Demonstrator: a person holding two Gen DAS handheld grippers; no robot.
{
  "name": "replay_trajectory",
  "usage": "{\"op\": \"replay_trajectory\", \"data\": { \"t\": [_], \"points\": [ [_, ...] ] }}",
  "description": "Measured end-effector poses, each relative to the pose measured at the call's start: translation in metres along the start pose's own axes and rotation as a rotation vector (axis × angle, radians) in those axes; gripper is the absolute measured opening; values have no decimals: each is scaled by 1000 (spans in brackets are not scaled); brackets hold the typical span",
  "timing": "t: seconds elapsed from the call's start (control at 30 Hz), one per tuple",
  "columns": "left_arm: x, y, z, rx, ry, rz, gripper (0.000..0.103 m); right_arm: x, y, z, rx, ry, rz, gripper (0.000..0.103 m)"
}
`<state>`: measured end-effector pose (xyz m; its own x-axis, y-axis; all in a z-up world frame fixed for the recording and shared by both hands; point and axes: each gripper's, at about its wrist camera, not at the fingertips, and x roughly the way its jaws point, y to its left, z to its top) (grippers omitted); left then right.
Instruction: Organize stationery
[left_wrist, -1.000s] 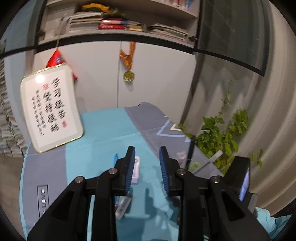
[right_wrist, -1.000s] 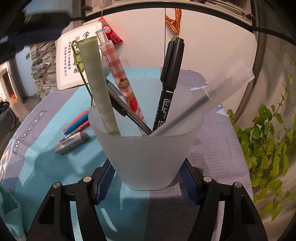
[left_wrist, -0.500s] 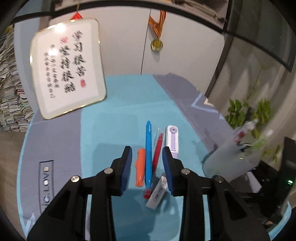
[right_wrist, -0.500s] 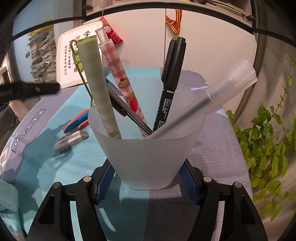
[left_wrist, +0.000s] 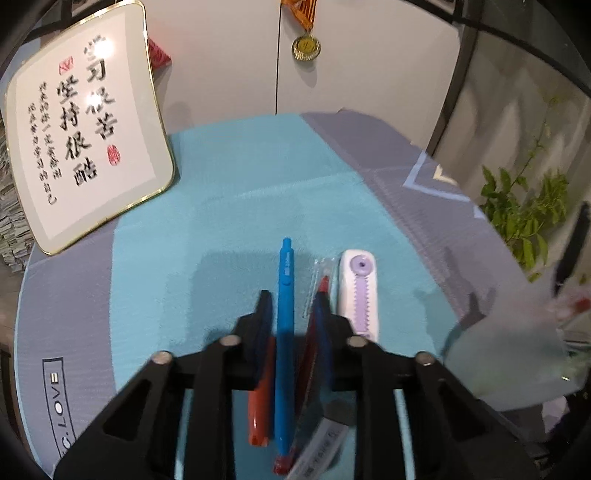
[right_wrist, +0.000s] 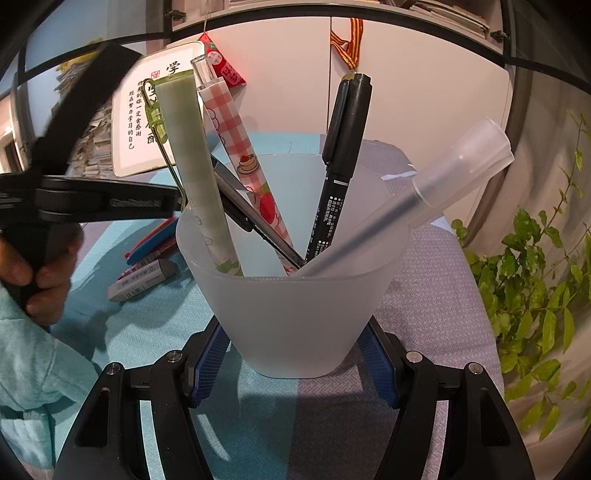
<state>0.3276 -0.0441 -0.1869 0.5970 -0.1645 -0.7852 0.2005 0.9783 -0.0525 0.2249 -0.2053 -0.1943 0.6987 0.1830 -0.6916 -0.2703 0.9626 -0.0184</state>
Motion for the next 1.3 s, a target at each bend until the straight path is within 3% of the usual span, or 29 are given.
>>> {"op": "replay_trajectory", "data": {
  "t": [0.2, 0.37, 0.53, 0.67, 0.8, 0.9, 1.03, 1.17, 1.3],
  "points": [
    [-6, 12, 1, -55, -11, -11, 7, 0, 0, 0, 0, 0, 0, 69],
    [-61, 18, -7, -71, -117, -30, 8, 0, 0, 0, 0, 0, 0, 69],
    [-91, 42, -34, -113, -112, 12, 8, 0, 0, 0, 0, 0, 0, 69],
    [-76, 58, -58, -144, -47, 57, 8, 0, 0, 0, -3, -1, -4, 69],
    [-55, 67, -69, -185, 30, 17, 8, 0, 1, 0, -8, -1, -9, 69],
    [-58, 66, -68, -173, 14, 26, 10, 1, 2, 0, -9, -1, -10, 69],
    [-56, 61, -56, -118, -17, 70, 26, 1, 2, 1, -7, 0, -8, 69],
    [-47, 60, -47, -89, -23, 127, 26, 0, 2, 1, -6, 0, -7, 69],
    [-52, 55, -44, -83, -52, 93, 26, 1, 3, 1, -4, 0, -5, 69]
  ]
}}
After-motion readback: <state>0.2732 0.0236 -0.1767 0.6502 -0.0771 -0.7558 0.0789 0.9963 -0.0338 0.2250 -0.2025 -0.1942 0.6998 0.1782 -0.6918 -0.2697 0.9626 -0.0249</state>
